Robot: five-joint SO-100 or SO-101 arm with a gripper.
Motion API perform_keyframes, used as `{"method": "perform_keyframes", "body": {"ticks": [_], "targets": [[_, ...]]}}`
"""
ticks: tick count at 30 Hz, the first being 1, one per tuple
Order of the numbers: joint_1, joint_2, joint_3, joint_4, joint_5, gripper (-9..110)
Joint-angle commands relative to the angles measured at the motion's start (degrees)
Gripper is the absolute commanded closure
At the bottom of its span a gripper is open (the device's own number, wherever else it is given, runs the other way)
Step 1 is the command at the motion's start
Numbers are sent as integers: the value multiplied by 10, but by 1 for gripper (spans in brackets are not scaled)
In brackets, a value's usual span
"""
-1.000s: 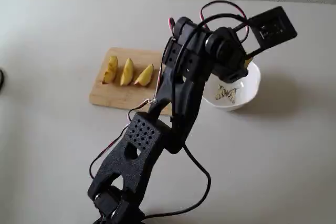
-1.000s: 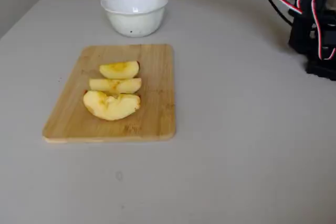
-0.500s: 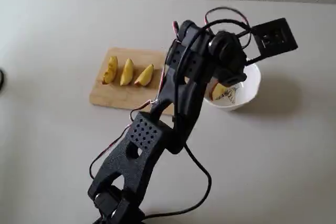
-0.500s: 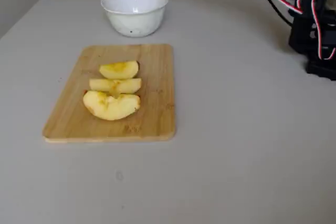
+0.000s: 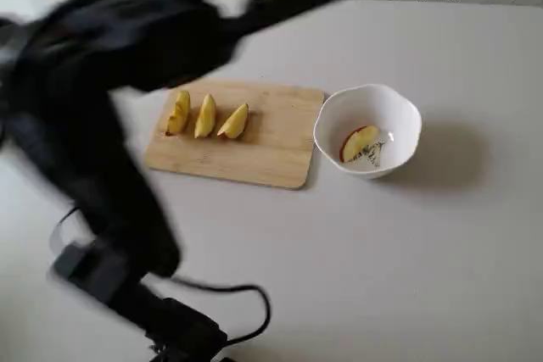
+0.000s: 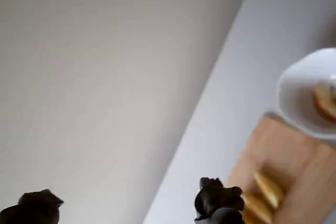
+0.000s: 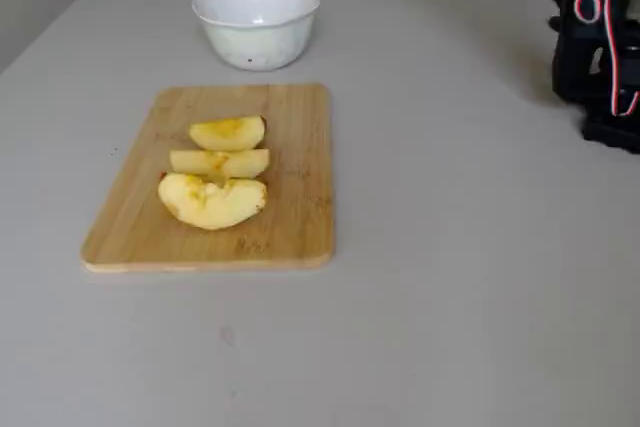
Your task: Pick up the rightmost apple slice from the cutting board and place it into the bowl
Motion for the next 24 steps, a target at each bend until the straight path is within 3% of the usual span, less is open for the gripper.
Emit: {"method": "perform_keyframes", "body": {"ticks": [1, 4, 8, 14, 24], "targets": [[-104, 286, 199, 13, 60, 81], [-149, 416, 373, -28, 127, 92], [-192, 665, 744, -160, 165, 98], [-103, 901, 1186, -277, 165, 101], [-73, 910, 1517, -341, 177, 101]]}}
